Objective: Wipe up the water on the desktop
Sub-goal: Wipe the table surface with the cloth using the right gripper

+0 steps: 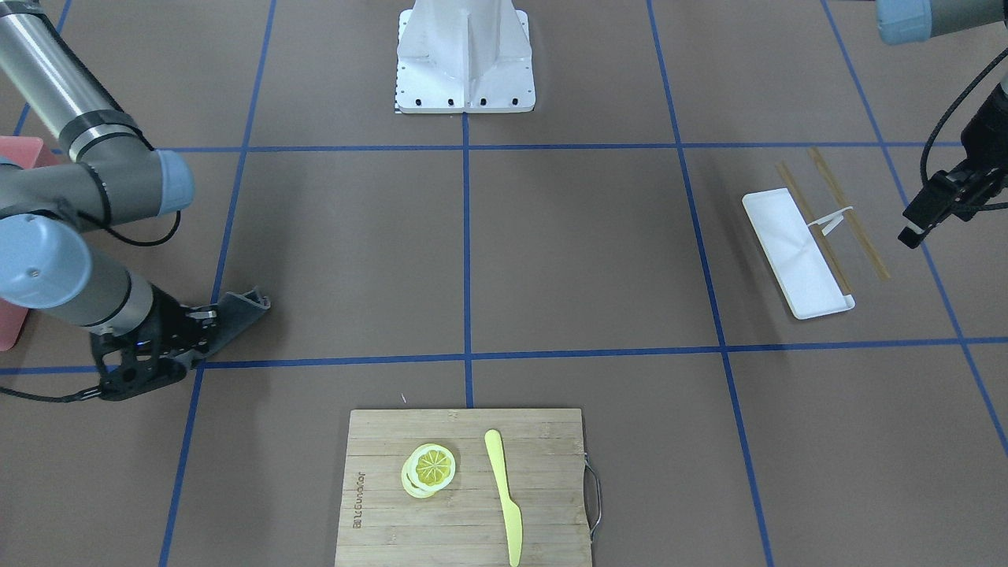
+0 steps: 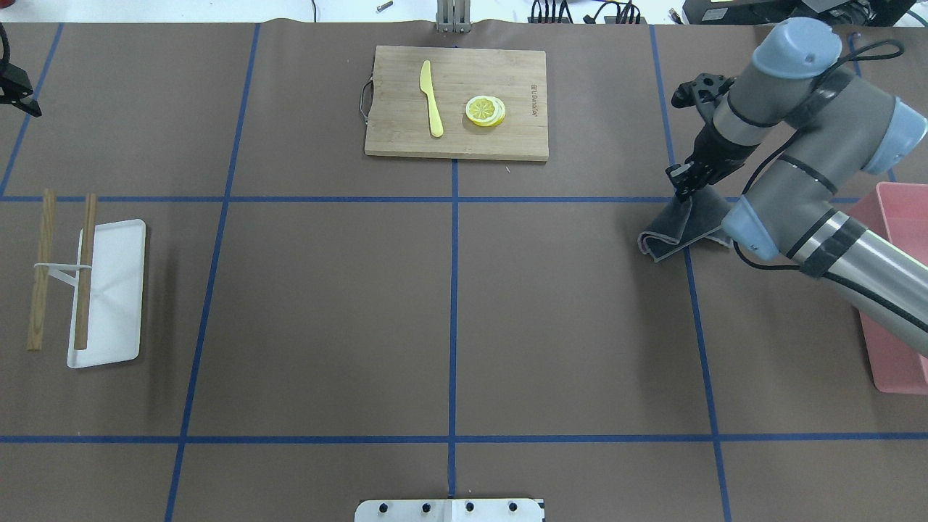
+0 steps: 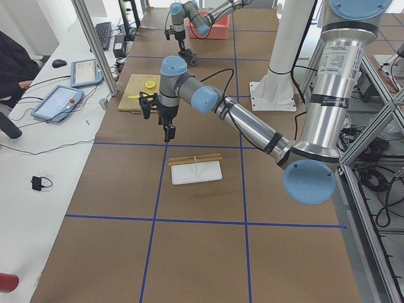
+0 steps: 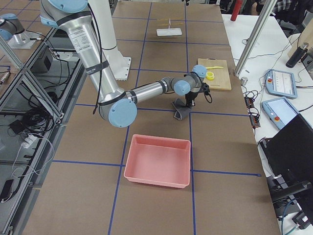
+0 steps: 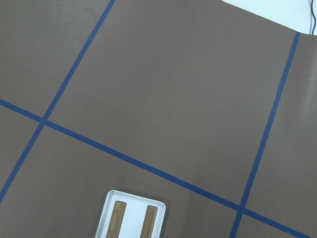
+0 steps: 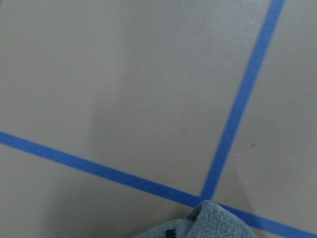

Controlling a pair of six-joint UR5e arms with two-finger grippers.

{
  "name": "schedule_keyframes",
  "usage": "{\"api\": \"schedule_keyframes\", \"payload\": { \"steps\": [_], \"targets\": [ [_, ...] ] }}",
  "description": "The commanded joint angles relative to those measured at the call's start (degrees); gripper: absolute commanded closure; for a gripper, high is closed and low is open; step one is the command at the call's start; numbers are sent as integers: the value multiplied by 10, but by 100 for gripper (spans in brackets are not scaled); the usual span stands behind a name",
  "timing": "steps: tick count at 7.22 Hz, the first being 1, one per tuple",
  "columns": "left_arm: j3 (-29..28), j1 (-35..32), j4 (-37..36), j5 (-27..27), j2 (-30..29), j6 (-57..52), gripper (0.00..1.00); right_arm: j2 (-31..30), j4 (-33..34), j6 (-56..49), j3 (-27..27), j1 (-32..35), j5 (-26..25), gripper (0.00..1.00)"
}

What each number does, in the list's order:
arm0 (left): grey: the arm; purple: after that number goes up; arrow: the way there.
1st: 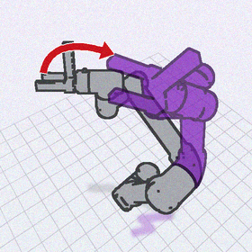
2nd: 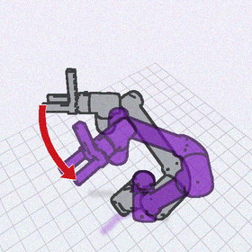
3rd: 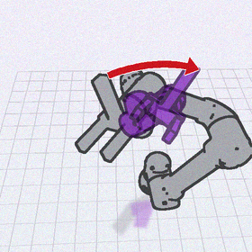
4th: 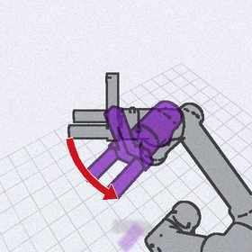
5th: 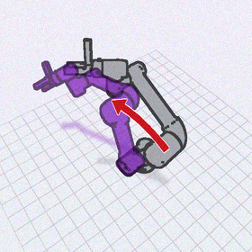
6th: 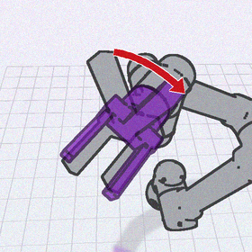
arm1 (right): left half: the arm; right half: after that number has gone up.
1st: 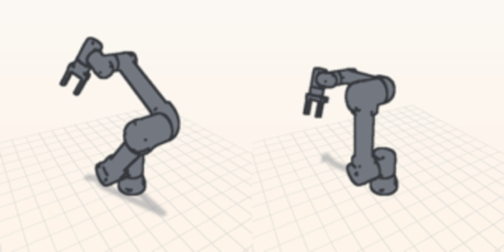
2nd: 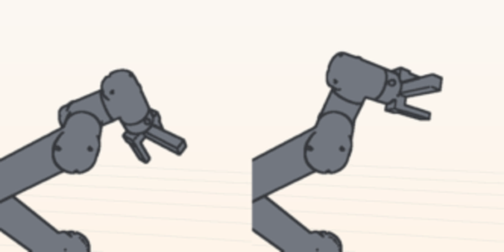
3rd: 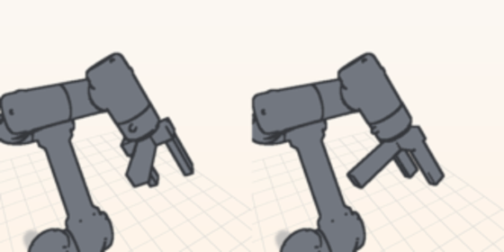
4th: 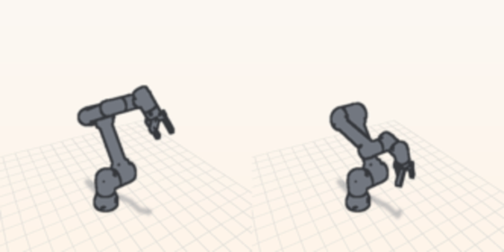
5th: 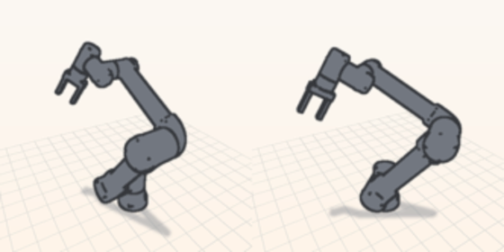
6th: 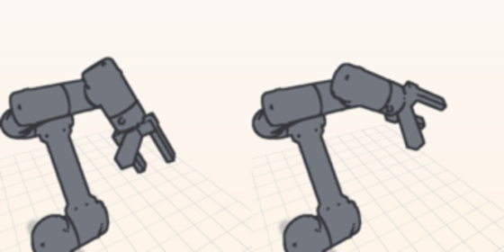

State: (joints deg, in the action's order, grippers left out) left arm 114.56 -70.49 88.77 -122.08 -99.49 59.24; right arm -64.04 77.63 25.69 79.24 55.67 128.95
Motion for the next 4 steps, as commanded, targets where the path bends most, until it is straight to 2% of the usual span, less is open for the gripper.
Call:
{"api": "schedule_keyframes", "payload": {
  "steps": [1, 3, 4],
  "targets": [
    [-1, 0, 0, 0, 0, 2, 1, -5, 0, -30, -9, 19, 11, 100],
    [-7, 0, 1, 1, 4, 0, 1, -25, -2, -15, 23, -33, 7, 100],
    [-7, 0, 3, 1, 12, -3, 1, -35, -6, 32, 44, -55, 9, 100]
  ]
}}
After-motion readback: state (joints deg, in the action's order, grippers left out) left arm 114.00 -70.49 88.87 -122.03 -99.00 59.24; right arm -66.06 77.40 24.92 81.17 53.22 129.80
